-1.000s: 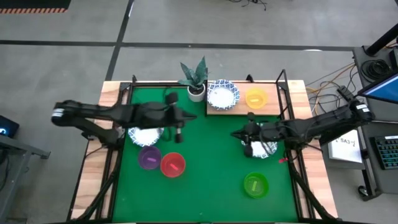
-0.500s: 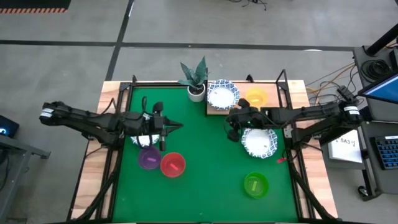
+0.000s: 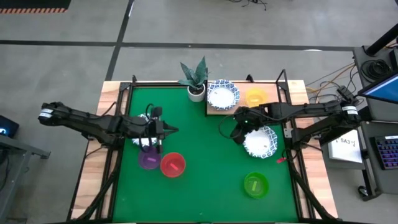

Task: Place and stack bowls onto a shelf
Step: Stack the green bowl on top of the yellow bowl

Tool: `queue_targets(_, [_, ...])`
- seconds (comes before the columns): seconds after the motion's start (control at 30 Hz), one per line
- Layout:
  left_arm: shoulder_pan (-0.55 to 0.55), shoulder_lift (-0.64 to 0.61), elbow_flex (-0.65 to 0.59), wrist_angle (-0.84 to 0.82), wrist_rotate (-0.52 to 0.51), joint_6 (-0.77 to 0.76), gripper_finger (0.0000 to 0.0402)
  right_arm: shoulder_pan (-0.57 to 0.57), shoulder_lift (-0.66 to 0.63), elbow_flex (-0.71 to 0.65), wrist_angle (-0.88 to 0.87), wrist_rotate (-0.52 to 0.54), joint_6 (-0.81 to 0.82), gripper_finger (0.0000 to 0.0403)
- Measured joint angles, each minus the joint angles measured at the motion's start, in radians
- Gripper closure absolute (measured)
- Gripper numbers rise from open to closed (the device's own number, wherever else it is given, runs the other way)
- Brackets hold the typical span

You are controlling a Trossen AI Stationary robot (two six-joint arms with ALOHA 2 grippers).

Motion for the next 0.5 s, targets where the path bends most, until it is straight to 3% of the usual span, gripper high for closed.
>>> queue_targets(0.17, [0.000, -0.017, 0.002, -0.063, -0.001, 0.000, 0.0401, 0.009, 0.001, 0.016, -0.007, -0.131, 0.113, 0.0374])
queue_targets(0.5, [0.000, -0.042, 0.007, -0.165, -0.001, -0.040, 0.0401, 0.152, 0.001, 0.025, 0.037, -0.141, 0.194, 0.0300])
